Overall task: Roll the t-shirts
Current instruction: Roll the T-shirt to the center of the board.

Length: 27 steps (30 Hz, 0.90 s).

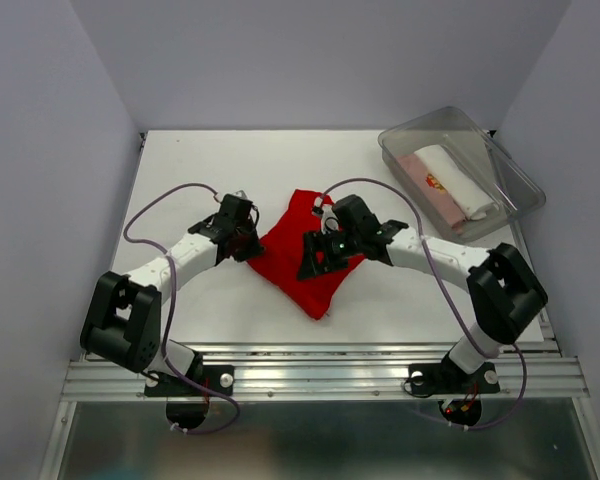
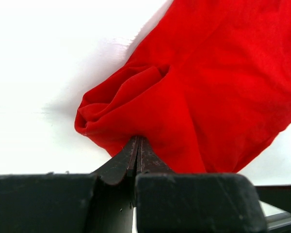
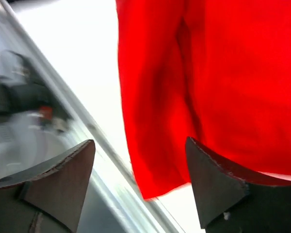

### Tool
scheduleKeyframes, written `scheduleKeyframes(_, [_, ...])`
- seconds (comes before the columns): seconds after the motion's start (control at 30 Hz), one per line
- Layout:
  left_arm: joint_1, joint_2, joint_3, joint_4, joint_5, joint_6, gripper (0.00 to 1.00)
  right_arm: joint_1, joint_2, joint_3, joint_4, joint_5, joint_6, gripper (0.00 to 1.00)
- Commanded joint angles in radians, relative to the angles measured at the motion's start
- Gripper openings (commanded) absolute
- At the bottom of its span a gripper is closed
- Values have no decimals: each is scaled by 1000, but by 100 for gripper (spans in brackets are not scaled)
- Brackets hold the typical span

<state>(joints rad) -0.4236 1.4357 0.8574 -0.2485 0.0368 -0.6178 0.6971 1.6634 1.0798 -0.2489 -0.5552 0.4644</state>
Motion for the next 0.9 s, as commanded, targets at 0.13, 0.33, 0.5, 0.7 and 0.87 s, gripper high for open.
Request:
scheduleKeyframes(0.13, [12, -61, -3, -21, -26, -8, 0, 171, -206, -155, 6, 468, -148, 85])
scheduleKeyframes(0.33, [16, -35, 5, -21, -26, -7, 0, 263, -199, -196, 45, 584, -184, 85])
scheduleKeyframes(0.5, [16, -41, 23, -47, -26, -7, 0, 311, -172, -198, 62, 640, -208, 81])
scheduleKeyframes(0.7, [32, -122, 43, -141, -110, -11, 0, 347, -172, -182, 88, 641, -202, 80])
scheduleKeyframes(0.87, [86, -254, 58, -224, -147, -19, 0, 347, -209, -169, 115, 575, -159, 80])
